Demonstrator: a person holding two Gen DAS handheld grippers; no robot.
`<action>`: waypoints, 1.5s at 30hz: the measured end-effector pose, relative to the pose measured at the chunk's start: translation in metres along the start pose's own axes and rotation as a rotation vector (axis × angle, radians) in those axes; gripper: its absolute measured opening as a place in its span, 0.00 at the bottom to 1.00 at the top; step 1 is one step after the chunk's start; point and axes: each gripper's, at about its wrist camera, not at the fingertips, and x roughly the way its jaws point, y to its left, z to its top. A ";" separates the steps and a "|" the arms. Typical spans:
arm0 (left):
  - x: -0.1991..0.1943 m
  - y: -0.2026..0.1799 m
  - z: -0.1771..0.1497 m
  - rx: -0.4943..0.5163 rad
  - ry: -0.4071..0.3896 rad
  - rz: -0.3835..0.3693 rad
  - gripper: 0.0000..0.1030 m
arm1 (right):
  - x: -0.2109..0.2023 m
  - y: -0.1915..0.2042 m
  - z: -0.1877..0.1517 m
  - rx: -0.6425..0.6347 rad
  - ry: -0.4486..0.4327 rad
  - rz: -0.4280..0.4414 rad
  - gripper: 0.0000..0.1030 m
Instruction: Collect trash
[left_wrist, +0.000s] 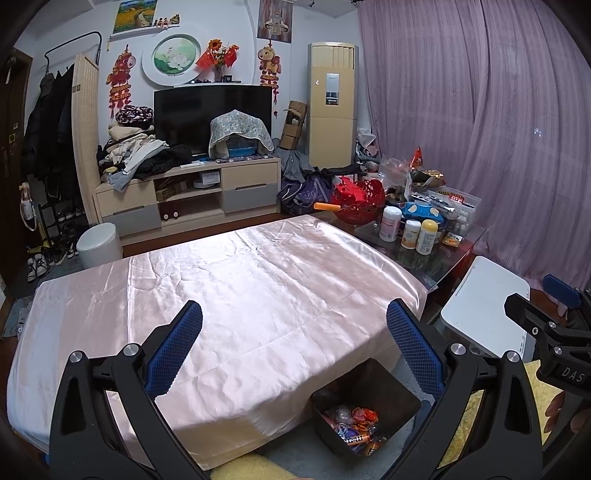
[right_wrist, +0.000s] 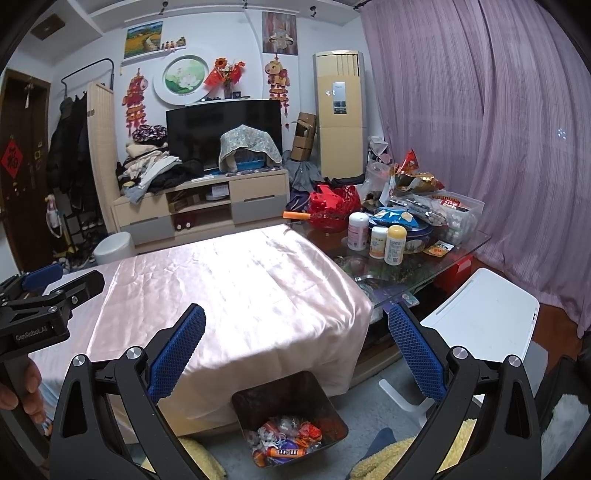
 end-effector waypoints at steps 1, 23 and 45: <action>0.000 -0.001 0.000 0.001 -0.001 -0.001 0.92 | -0.001 0.000 0.000 0.000 -0.001 -0.001 0.97; -0.006 -0.004 0.006 -0.003 -0.009 0.001 0.92 | -0.007 0.003 0.000 0.007 -0.007 -0.008 0.97; -0.007 -0.006 0.005 -0.005 -0.011 0.003 0.92 | -0.011 0.007 0.004 0.013 -0.008 -0.011 0.97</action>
